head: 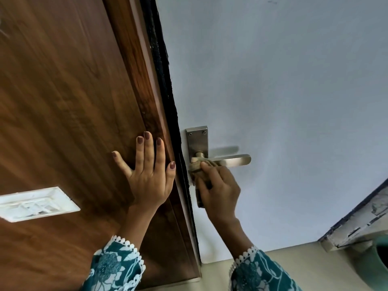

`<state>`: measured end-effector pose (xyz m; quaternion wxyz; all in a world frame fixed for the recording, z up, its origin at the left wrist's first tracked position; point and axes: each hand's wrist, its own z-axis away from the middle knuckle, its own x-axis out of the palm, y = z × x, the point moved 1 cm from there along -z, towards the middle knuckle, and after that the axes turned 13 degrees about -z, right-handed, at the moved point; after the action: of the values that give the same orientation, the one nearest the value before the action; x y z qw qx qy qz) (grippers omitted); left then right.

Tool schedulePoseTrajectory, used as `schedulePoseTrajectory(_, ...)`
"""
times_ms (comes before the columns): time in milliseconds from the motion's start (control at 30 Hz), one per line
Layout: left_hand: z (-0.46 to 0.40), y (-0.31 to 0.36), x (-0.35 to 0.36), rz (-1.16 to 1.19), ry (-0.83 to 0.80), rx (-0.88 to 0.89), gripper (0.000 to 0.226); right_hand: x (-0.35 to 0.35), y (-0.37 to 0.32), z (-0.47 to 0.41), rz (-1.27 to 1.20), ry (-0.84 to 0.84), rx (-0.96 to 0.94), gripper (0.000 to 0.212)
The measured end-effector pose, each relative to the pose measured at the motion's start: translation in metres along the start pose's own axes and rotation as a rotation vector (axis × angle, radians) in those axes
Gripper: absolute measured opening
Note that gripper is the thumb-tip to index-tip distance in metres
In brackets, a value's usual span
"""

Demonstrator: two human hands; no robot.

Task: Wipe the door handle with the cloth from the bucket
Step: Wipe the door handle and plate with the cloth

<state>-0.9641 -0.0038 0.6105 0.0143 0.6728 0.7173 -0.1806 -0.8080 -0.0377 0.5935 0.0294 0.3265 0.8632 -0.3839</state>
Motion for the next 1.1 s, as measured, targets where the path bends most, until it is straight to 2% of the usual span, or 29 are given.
schedulePoseTrajectory(200, 0.0, -0.002, -0.004, 0.024, -0.026, 0.0, 0.059, -0.005, -0.005, 0.0, 0.01, -0.117, -0.064, 0.026)
schedulePoseTrajectory(267, 0.0, -0.002, -0.003, 0.027, -0.025, 0.003, 0.06, -0.023, 0.011, -0.006, 0.027, -0.049, -0.002, 0.028)
schedulePoseTrajectory(367, 0.001, 0.001, -0.002, 0.02, -0.014, -0.014, 0.059, -0.057, 0.035, -0.021, 0.041, 0.159, 0.195, 0.028)
schedulePoseTrajectory(433, 0.0, 0.007, -0.002, 0.017, 0.003, -0.038, 0.06, -0.064, 0.041, -0.025, 0.037, 0.196, 0.233, 0.029)
schedulePoseTrajectory(600, 0.002, 0.013, -0.001, 0.022, 0.006, -0.057, 0.062, -0.025, 0.02, -0.007, 0.071, 0.067, 0.073, 0.032)
schedulePoseTrajectory(833, 0.002, 0.011, -0.007, 0.056, -0.041, -0.042, 0.062, 0.003, -0.004, 0.002, 0.06, 0.004, -0.114, 0.022)
schedulePoseTrajectory(1000, 0.004, 0.011, -0.01, 0.086, -0.066, -0.066, 0.06, 0.008, -0.007, 0.006, 0.027, -0.062, -0.115, 0.022)
schedulePoseTrajectory(1100, 0.004, 0.011, -0.008, 0.089, -0.058, -0.062, 0.06, -0.002, 0.006, 0.003, 0.018, -0.058, -0.052, 0.016)
